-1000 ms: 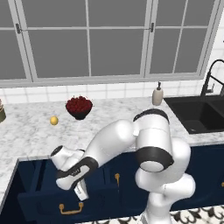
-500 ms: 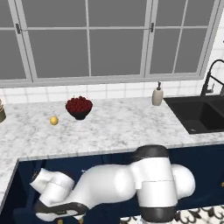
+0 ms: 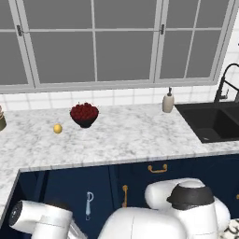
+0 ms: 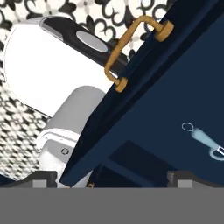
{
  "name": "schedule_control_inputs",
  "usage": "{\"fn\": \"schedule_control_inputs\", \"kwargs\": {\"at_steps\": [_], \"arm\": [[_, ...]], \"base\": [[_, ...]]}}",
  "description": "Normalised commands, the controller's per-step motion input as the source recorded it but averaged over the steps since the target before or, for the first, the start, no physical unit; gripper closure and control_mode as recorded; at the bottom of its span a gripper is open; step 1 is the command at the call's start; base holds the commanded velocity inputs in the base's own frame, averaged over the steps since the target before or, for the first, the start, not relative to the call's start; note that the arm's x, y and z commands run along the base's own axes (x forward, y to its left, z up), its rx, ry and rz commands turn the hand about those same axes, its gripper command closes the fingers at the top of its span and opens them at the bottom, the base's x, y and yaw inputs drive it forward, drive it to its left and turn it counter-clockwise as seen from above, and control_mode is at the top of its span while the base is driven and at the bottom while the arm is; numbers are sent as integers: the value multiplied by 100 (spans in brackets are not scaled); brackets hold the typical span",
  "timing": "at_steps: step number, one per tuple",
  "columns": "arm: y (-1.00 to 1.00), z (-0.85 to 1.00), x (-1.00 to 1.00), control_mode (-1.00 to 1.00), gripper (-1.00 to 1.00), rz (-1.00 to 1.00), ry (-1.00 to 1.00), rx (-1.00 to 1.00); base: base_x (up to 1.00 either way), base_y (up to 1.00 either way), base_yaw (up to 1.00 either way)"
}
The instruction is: Pick the peeler from the drawer and place it on the counter.
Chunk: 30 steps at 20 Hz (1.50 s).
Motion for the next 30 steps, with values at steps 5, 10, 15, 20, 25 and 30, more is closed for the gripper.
{"fn": "schedule_control_inputs", "kwargs": {"at_steps": [5, 10, 15, 20, 25, 30], "arm": [[-85, 89, 48, -100, -100, 21, 4, 29], [-39, -11, 99, -100, -100, 38, 23, 11], [24, -22, 89, -100, -100, 45, 44, 1], [32, -12, 28, -100, -100, 28, 22, 3], [38, -66, 0, -100, -100, 10, 1, 3], [9, -65, 2, -100, -100, 5, 1, -1]], "base": [[0, 0, 0], [0, 0, 0], [0, 0, 0], [0, 0, 0], [0, 0, 0], [0, 0, 0]]}}
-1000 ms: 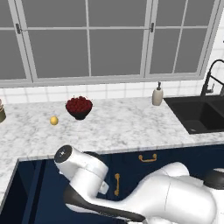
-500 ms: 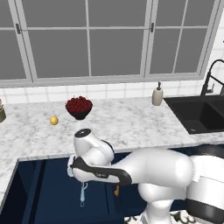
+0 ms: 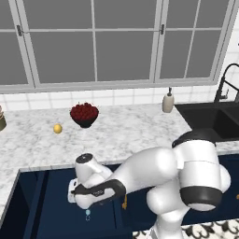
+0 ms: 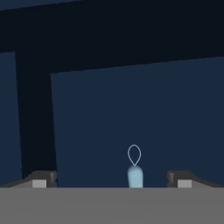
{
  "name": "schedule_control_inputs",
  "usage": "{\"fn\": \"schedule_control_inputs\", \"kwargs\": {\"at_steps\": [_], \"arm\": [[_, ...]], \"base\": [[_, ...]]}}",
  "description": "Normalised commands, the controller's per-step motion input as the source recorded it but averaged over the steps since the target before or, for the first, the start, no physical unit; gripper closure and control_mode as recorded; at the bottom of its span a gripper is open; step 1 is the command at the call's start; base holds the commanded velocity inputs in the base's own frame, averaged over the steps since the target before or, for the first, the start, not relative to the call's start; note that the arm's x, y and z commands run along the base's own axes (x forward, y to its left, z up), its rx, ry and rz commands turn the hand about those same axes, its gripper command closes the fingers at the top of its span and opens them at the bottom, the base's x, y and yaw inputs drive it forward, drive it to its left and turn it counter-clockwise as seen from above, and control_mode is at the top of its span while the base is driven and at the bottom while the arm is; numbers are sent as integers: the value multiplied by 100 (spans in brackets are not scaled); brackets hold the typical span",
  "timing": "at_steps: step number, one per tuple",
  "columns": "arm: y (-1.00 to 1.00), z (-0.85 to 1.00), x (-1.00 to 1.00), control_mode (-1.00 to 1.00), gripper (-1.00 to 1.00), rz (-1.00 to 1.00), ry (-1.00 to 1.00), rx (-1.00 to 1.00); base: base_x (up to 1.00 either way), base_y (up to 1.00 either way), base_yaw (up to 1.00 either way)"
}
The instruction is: Pick the peeler from the drawer and place it on the counter.
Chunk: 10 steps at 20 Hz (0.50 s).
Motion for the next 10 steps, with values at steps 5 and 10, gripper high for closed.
{"fn": "schedule_control_inputs", "kwargs": {"at_steps": [5, 10], "arm": [[0, -50, 23, -100, -100, 5, 0, 0], [12, -19, 34, -100, -100, 2, 0, 0]], "base": [[0, 0, 0], [0, 0, 0]]}}
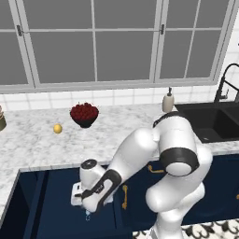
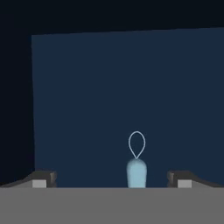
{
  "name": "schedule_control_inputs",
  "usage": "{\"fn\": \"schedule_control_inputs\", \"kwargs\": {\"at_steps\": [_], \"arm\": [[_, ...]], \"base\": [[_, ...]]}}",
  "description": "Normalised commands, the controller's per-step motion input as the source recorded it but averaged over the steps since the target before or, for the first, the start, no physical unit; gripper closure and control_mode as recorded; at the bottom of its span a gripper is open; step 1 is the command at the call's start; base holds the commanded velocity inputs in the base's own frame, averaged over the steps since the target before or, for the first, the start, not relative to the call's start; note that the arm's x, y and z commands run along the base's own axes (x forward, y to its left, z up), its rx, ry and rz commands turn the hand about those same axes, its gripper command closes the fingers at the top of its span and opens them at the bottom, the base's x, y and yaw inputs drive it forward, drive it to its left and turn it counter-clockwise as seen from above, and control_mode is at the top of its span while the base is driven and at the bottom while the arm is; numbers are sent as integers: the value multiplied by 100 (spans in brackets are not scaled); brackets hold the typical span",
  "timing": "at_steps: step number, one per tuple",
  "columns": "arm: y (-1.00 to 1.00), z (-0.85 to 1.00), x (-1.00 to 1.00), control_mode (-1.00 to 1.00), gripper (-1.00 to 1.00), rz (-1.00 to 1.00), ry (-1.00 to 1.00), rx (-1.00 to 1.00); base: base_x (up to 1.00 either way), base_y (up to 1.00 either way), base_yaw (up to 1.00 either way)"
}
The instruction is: Pick the peeler from the drawer and place it on the counter.
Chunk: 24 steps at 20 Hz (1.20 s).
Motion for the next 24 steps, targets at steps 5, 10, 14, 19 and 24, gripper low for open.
{"fn": "schedule_control_inputs", "kwargs": {"at_steps": [5, 10, 14, 19, 24], "arm": [[25, -35, 32, -100, -100, 0, 2, -4], [46, -6, 34, -100, -100, 0, 3, -5], [60, 4, 18, -100, -100, 0, 10, -15], [6, -27, 7, -100, -100, 0, 3, -10], [-7, -53, 1, -100, 100, 0, 7, -12]], "base": [[0, 0, 0], [0, 0, 0], [0, 0, 0], [0, 0, 0], [0, 0, 0]]}}
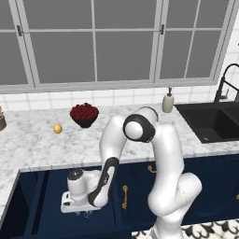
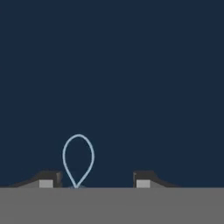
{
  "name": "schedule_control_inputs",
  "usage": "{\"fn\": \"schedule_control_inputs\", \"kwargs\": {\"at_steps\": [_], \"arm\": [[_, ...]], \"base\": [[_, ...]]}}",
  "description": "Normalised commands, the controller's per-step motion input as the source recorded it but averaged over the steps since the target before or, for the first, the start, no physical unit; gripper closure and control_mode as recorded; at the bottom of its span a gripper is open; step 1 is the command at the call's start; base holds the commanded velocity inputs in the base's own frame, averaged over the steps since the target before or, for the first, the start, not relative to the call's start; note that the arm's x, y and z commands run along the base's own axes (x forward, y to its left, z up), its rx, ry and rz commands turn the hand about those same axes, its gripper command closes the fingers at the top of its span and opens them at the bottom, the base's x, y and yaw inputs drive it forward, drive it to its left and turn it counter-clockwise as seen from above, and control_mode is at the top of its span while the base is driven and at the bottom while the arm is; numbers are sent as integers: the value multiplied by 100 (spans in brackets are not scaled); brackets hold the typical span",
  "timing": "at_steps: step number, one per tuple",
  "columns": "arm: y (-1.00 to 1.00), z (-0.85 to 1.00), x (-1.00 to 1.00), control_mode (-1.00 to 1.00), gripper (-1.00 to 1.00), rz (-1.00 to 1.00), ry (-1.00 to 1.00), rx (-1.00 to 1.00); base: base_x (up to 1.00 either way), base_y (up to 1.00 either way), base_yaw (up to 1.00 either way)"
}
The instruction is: Pick the peeler from the drawer and place it on the counter.
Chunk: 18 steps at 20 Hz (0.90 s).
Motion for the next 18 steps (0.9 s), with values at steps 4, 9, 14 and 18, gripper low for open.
{"fn": "schedule_control_inputs", "kwargs": {"at_steps": [4, 9, 14, 18], "arm": [[-4, -2, 0, -100, 100, 0, 6, -1], [-7, 28, -54, -100, 100, 0, -5, 0], [0, 100, -59, -100, 100, -1, -27, 0], [-4, 100, -24, -100, 100, -12, -18, 0]], "base": [[0, 0, 0], [0, 0, 0], [0, 0, 0], [0, 0, 0]]}}
